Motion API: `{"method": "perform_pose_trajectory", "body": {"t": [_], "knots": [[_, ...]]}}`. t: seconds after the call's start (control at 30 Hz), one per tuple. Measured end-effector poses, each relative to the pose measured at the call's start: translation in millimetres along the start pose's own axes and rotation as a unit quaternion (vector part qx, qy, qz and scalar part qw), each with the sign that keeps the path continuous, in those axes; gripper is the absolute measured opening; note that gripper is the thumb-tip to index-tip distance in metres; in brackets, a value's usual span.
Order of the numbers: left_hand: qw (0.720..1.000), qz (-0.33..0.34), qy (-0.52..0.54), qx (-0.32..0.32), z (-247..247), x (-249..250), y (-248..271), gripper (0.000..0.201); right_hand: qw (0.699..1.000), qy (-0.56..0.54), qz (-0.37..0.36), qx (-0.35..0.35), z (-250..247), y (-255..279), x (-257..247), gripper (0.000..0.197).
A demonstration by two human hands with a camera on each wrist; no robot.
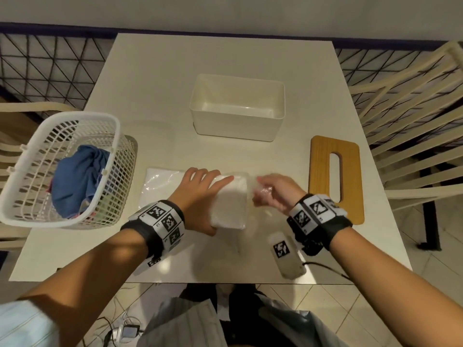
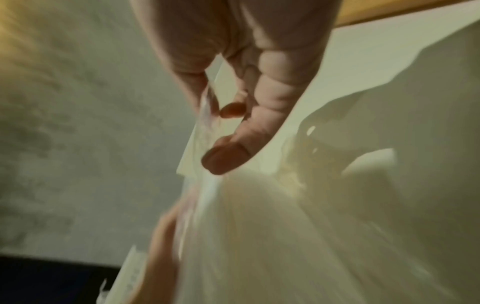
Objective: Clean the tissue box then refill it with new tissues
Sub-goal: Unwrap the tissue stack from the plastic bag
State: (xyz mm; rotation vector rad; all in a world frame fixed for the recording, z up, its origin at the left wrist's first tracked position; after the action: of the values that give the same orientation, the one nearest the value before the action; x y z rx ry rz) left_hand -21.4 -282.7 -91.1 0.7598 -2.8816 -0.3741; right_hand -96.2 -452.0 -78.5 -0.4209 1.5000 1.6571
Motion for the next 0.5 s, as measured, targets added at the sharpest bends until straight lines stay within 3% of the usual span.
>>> {"method": "perform_pose_trajectory", "body": {"t": [0.1,0.3,0.4,0.5], "knots": [[1.0,0.001,0.011,-0.004,-1,-1,-1,0.115,0.999,-0.005,-0.004,0.031,-2,-7,-23,0.007],[0.999,-0.001,0.03,-0.028,-3,-3,-1,0.119,0.99,0.123,-0.044,0.061,25,-26,-41,0.025],[0.994,-0.019,0.105,-0.037,-9,-3,1,0.123,0.984,0.158,-0.053,0.06,36,-32,-41,0.032],[0.994,0.046,0.099,0.029,-9,1,4,0.112,0.984,0.168,-0.039,0.036,37,-33,-43,0.047]]}}
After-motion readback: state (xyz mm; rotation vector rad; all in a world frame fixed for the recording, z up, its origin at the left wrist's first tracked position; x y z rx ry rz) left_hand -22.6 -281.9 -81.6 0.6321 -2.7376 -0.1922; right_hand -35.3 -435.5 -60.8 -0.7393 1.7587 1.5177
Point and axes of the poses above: each hand's wrist, its own y-axis away from the middle knuckle, its own z-axis out of the palm, x = y × z, the point moved 3 cm from there along -y, towards the middle knuckle, and after that the axes turned 8 degrees about -x, right-handed, at the moved point
